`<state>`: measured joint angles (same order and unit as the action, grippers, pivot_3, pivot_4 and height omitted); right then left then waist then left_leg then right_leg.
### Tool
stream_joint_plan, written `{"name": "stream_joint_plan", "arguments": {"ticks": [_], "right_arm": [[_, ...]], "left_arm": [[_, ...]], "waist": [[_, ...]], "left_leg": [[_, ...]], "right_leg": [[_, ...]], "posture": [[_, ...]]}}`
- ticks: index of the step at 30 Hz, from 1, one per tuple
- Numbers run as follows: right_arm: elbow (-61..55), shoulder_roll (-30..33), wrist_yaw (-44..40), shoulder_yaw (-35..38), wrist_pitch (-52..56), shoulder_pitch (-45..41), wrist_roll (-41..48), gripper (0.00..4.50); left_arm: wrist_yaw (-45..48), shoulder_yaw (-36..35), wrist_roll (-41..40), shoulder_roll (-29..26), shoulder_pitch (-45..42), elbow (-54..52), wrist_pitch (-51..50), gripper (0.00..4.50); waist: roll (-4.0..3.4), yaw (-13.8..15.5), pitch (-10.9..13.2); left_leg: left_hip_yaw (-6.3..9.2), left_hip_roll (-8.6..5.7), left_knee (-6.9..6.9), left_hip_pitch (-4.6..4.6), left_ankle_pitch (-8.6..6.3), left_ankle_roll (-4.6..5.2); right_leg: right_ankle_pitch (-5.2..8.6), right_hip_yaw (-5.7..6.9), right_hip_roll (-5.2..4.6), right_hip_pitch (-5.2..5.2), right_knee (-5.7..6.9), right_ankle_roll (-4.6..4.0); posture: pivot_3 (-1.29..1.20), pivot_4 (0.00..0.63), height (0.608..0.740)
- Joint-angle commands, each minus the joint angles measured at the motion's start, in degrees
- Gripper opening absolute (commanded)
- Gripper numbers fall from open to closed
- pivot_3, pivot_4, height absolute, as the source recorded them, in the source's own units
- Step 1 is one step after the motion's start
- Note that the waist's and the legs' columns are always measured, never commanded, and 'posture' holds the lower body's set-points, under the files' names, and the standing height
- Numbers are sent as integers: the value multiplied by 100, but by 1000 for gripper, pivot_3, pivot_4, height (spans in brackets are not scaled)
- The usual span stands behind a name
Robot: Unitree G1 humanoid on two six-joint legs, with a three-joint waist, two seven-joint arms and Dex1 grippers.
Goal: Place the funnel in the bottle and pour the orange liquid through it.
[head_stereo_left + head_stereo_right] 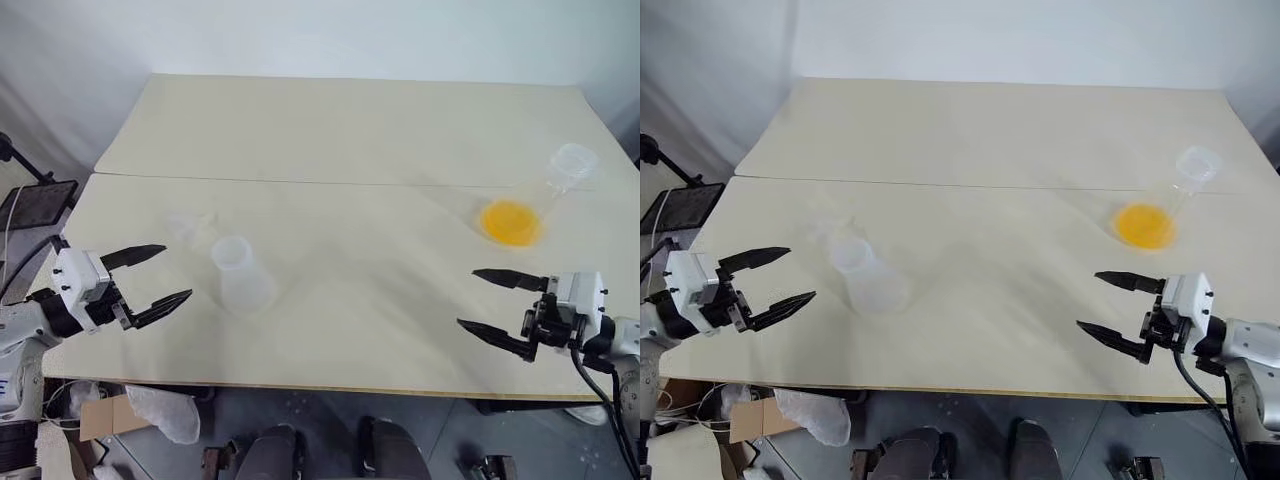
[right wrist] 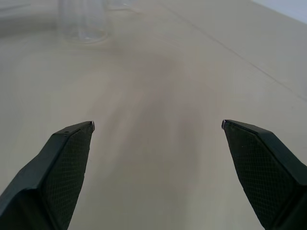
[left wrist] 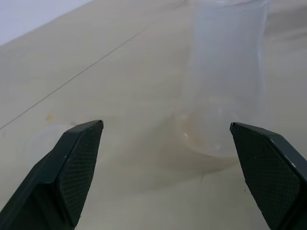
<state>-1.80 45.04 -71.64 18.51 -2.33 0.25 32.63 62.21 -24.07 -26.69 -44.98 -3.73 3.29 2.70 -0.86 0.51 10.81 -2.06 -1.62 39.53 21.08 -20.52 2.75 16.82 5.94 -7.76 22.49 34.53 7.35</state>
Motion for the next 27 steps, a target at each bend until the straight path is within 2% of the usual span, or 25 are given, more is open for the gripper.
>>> {"name": "stream_joint_plan", "arguments": {"ticks": [1, 5, 8, 18, 23, 27], "right_arm": [[-117, -44, 82, 128, -1, -45, 75, 4466], [-189, -148, 232, 49, 127, -152, 135, 4466], [-386, -308, 368, -101, 190, -323, 147, 4466], [-1057, -1088, 1136, -860, 952, -1371, 344, 4466], [-1008, -1119, 1065, -958, 1017, -1554, 297, 4466], [-985, -1016, 933, -908, 993, -1477, 249, 4466]], "left_arm": [[-24, -78, -164, 10, 99, -268, -75, 4500], [-39, -211, -342, 8, 406, -438, -383, 4500], [-195, -416, -322, 92, 557, -272, -248, 4500], [-319, -1378, -540, 441, 1781, 91, -323, 4500], [-646, -1420, -1004, 557, 1731, -784, -844, 4500], [-735, -1057, -1460, 333, 1728, -1894, -1696, 4500]], "waist": [[0, -15, 0], [0, -47, 0], [0, -55, 0], [1, -36, 0], [4, 62, 0], [4, 59, 0]], "left_leg": [[-1, 0, 0, 0, 0, 0], [-2, 1, 1, -2, 0, 0], [-1, 4, 1, -3, 0, -1], [5, 7, 1, 1, -6, -9], [17, 7, 11, 5, -7, -9], [18, 6, 10, 4, -7, -9]], "right_leg": [[0, 1, 1, 0, 0, 0], [0, -2, 0, -1, 2, 0], [0, -3, 2, 0, 3, 0], [1, -9, -1, 5, 7, -3], [0, -10, -7, -1, 5, -5], [0, -13, -13, -2, 6, -7]], "posture": [[0, 150, 740], [0, 150, 740], [0, 150, 740], [0, 150, 740], [0, 150, 740], [0, 150, 740]]}}
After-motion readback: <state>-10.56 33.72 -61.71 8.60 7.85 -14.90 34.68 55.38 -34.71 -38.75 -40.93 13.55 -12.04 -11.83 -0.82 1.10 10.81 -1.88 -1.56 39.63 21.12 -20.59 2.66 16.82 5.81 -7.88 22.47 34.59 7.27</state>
